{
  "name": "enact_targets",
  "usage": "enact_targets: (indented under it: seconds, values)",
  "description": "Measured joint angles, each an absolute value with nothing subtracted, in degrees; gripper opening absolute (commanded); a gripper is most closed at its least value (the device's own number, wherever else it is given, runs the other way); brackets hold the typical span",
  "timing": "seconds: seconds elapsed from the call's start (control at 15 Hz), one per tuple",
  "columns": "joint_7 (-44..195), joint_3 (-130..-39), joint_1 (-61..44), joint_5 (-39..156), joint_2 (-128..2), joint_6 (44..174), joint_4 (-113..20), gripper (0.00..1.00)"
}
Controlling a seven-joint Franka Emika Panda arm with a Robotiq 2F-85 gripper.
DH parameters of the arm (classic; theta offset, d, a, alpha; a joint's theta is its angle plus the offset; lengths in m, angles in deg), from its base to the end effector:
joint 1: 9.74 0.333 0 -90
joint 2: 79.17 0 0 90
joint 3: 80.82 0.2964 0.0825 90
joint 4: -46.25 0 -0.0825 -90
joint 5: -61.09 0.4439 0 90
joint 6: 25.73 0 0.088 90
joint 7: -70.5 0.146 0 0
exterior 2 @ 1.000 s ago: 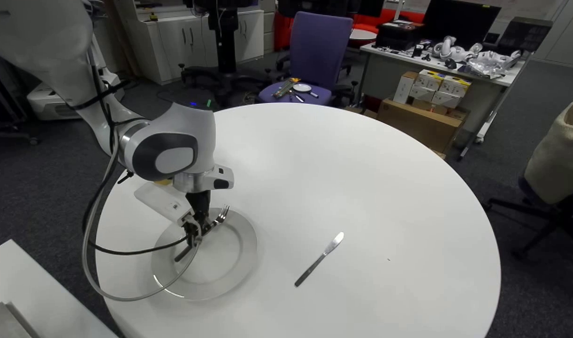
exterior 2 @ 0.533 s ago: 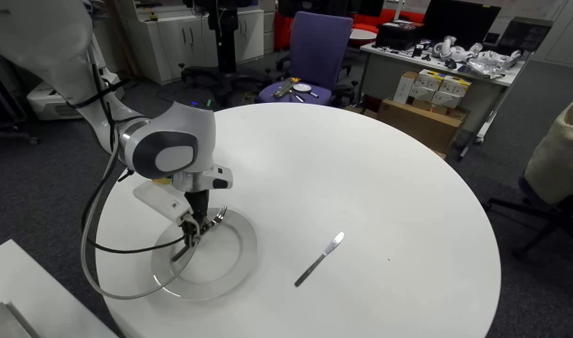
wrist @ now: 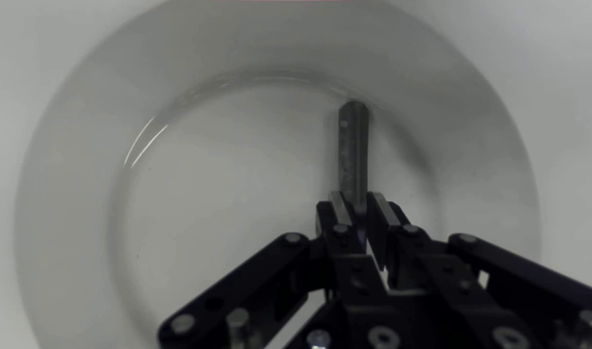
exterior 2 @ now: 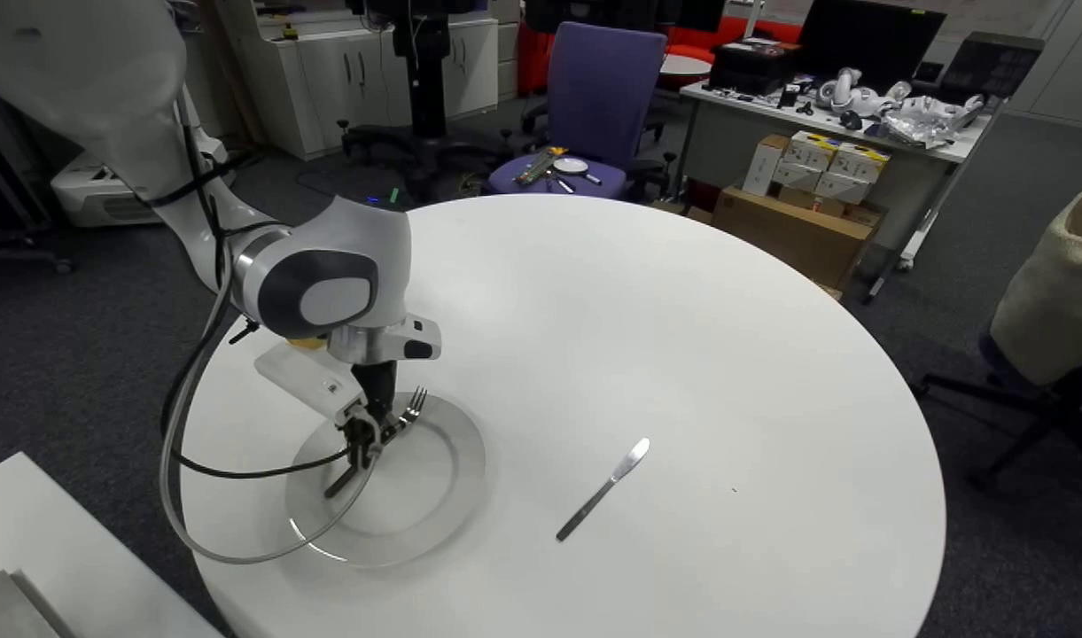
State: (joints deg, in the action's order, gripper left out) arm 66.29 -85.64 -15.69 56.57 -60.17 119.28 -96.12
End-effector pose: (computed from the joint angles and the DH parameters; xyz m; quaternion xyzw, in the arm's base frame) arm 0.4291 -0.0890 0.0279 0.9891 -0.0211 -0.1449 0.0129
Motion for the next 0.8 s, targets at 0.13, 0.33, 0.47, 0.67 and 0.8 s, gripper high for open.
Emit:
enact_targets:
  seconds: [0.13, 0.33, 0.47, 0.67, 0.8]
  values:
    - [66.29, -85.64, -15.68, 56.57, -60.0, 118.79, -95.8, 0.4]
    - [66.18, -85.62, -15.66, 56.56, -59.68, 118.62, -95.61, 0.55]
    - [65.92, -85.56, -15.65, 56.55, -58.94, 118.62, -95.39, 0.7]
    - [64.43, -85.36, -15.65, 56.54, -58.79, 118.6, -95.32, 0.92]
    - [63.14, -85.08, -15.65, 56.47, -59.21, 118.6, -95.33, 1.0]
